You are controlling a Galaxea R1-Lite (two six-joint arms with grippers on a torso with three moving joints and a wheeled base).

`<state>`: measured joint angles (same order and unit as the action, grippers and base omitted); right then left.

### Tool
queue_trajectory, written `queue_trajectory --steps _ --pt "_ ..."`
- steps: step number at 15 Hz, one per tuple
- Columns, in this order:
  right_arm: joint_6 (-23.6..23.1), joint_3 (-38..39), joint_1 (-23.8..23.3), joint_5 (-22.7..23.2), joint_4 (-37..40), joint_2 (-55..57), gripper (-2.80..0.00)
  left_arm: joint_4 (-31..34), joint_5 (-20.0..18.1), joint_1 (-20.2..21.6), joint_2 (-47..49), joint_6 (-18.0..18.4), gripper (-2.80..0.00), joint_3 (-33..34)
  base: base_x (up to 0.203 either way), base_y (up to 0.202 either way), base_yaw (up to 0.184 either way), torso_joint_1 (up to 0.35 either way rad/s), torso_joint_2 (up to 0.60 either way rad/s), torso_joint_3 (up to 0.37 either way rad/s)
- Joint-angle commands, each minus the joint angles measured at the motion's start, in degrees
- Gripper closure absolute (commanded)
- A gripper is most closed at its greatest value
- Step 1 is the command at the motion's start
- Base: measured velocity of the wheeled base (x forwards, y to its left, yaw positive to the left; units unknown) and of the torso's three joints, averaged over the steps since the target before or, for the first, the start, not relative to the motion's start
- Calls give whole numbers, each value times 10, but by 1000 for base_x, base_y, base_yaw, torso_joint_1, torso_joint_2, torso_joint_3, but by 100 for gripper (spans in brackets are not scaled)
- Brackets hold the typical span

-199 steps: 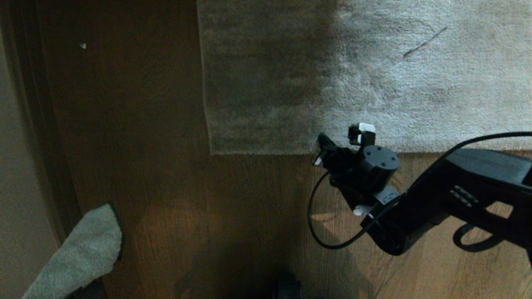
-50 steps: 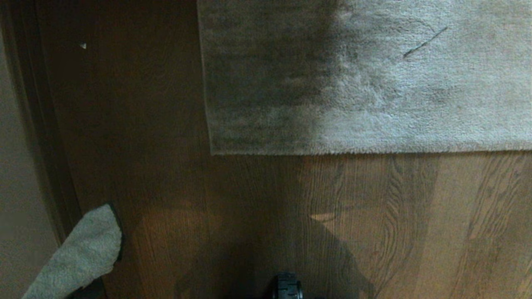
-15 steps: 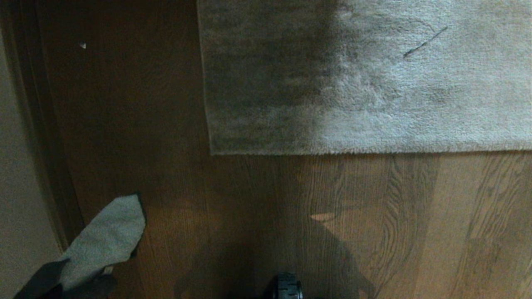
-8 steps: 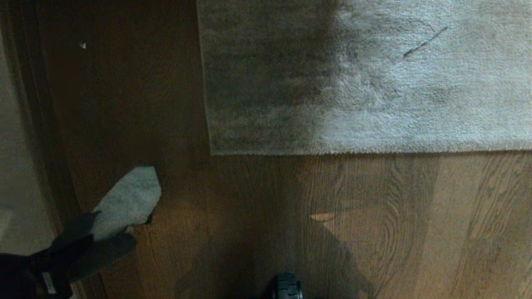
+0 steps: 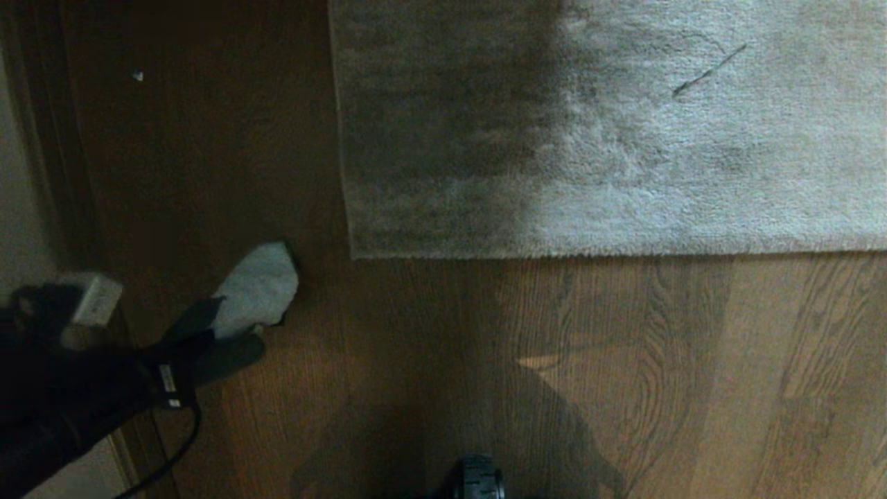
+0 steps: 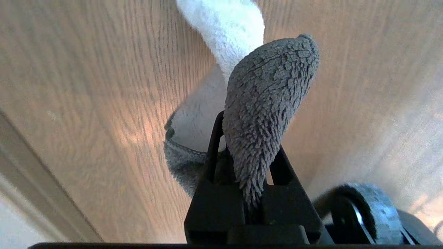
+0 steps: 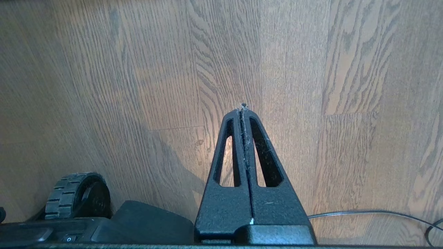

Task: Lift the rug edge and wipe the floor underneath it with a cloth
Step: Put down the rag

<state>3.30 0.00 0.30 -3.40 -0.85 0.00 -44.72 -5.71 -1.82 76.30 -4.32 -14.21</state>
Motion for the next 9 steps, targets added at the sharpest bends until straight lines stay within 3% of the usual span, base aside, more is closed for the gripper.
queue_trajectory --steps 1,6,9 --pt "0 0 0 0 0 1 0 -43 0 0 67 0 0 -2 0 0 0 0 0 0" --pt "0 0 0 0 0 1 0 -178 1 -5 150 0 0 -18 0 0 0 0 0 0" --pt "0 0 0 0 0 0 0 -183 4 -17 163 -1 0 -73 0 0 0 0 0 0"
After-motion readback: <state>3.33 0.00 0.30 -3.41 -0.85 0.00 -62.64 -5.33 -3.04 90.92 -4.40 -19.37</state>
